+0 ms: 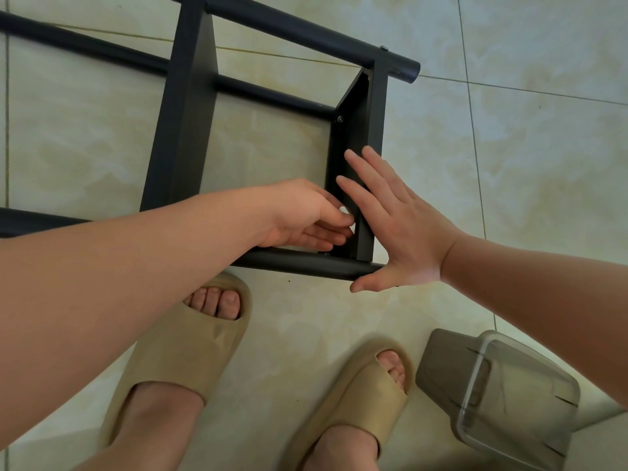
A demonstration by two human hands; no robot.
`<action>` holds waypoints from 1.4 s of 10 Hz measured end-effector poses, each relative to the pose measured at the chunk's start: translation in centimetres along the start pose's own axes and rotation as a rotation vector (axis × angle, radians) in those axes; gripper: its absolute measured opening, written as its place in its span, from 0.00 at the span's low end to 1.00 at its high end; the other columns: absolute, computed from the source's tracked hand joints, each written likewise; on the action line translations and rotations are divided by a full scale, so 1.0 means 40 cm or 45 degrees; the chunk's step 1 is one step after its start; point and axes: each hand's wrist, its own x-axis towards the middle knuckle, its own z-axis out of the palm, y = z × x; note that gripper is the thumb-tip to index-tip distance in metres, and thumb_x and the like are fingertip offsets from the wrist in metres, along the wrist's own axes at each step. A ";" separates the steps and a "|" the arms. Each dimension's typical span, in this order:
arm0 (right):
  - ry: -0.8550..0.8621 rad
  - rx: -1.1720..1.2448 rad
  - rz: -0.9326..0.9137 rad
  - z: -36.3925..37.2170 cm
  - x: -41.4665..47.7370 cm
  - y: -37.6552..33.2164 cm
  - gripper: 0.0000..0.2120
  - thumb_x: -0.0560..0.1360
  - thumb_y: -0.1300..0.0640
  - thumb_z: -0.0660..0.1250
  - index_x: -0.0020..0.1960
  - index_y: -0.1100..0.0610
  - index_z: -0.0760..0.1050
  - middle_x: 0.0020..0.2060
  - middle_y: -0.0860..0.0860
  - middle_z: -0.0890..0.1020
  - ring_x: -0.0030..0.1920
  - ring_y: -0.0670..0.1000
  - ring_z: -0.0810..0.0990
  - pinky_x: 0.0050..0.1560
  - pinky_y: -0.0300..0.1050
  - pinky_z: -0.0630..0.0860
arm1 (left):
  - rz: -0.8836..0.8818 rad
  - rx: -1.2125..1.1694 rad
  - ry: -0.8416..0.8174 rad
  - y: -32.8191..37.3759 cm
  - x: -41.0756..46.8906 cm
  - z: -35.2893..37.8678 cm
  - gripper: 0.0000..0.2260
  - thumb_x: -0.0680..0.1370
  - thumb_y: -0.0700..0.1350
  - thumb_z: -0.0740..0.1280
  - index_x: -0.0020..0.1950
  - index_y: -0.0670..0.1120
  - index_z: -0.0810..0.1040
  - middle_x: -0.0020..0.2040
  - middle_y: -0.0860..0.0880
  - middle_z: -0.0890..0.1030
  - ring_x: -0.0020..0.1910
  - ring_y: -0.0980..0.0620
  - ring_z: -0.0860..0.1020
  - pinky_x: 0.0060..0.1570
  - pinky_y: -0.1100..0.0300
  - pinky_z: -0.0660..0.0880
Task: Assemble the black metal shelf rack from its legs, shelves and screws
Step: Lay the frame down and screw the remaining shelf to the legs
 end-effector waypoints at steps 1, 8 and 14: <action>0.006 0.004 -0.002 0.000 0.000 0.000 0.63 0.65 0.18 0.58 0.80 0.65 0.54 0.81 0.63 0.47 0.81 0.62 0.40 0.80 0.56 0.46 | -0.033 -0.088 0.003 0.004 0.001 0.004 0.09 0.78 0.39 0.71 0.56 0.42 0.76 0.38 0.46 0.85 0.39 0.52 0.85 0.39 0.59 0.82; -0.013 0.017 0.006 -0.001 0.000 -0.002 0.63 0.65 0.18 0.59 0.81 0.64 0.52 0.81 0.62 0.45 0.81 0.61 0.39 0.80 0.56 0.46 | -0.052 0.183 -0.028 0.007 -0.018 -0.008 0.04 0.80 0.36 0.66 0.47 0.43 0.78 0.36 0.46 0.85 0.35 0.53 0.84 0.41 0.60 0.81; -0.060 0.029 0.006 -0.008 0.001 -0.006 0.63 0.65 0.18 0.58 0.81 0.64 0.51 0.81 0.62 0.46 0.81 0.62 0.39 0.80 0.60 0.49 | 0.060 0.816 -0.095 -0.002 -0.028 0.001 0.07 0.76 0.43 0.73 0.38 0.51 0.82 0.32 0.52 0.81 0.34 0.53 0.78 0.41 0.57 0.73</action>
